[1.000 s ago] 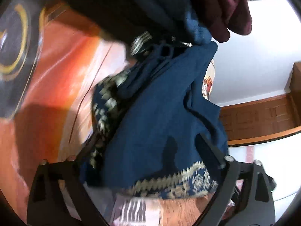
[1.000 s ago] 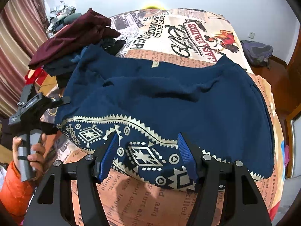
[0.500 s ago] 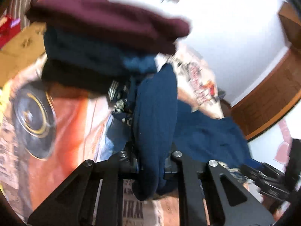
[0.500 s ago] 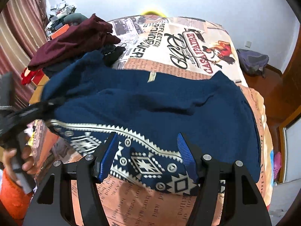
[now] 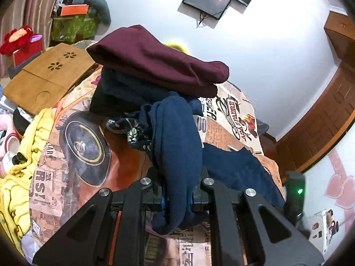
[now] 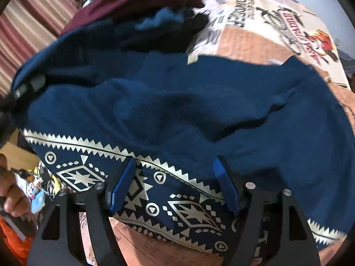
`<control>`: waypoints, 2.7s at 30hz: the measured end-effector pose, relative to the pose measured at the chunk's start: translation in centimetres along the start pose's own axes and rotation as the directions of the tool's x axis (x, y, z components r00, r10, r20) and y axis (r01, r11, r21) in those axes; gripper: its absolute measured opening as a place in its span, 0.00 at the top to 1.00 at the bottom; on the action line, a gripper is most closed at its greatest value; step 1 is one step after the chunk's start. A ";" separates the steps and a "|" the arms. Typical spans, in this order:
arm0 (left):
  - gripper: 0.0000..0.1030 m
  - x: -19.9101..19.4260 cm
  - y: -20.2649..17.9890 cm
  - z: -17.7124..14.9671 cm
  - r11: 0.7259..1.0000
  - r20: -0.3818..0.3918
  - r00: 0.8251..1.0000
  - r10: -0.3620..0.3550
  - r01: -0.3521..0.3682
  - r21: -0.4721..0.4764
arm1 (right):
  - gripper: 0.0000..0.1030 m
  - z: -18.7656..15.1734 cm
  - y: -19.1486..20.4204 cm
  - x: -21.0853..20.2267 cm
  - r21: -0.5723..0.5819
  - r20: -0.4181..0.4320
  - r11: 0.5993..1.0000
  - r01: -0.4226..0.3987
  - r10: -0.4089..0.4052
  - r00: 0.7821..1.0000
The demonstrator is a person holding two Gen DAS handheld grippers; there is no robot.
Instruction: Fold large clothes
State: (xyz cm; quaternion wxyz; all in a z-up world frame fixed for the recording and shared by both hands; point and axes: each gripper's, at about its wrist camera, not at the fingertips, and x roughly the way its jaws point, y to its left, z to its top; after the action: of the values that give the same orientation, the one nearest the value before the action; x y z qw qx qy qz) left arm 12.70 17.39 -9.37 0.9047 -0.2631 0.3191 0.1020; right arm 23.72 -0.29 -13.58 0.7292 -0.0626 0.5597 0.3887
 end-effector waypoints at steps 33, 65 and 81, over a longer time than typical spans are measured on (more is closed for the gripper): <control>0.58 9.7 -27.2 -8.6 0.745 -0.469 0.858 -0.207 0.449 0.493 | 0.30 -8.2 -15.3 -18.5 0.344 0.251 0.912 0.224 -0.319 0.914; 0.19 12.5 -11.9 -9.9 0.836 -0.399 0.917 0.003 0.217 0.505 | 0.28 -5.5 -11.7 -11.8 0.091 0.122 0.916 0.390 -0.399 0.909; 0.16 10.5 -10.3 -11.3 0.813 -0.405 0.914 0.010 0.228 0.535 | 0.23 -8.4 -16.2 -14.6 0.287 0.153 0.921 0.262 -0.314 0.937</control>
State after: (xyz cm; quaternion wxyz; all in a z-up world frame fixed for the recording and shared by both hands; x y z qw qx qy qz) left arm 18.60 2.79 -19.18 0.8641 -0.0125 0.4919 -0.1057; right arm 26.51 -23.14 -9.60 0.8321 -0.0089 0.5159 0.2034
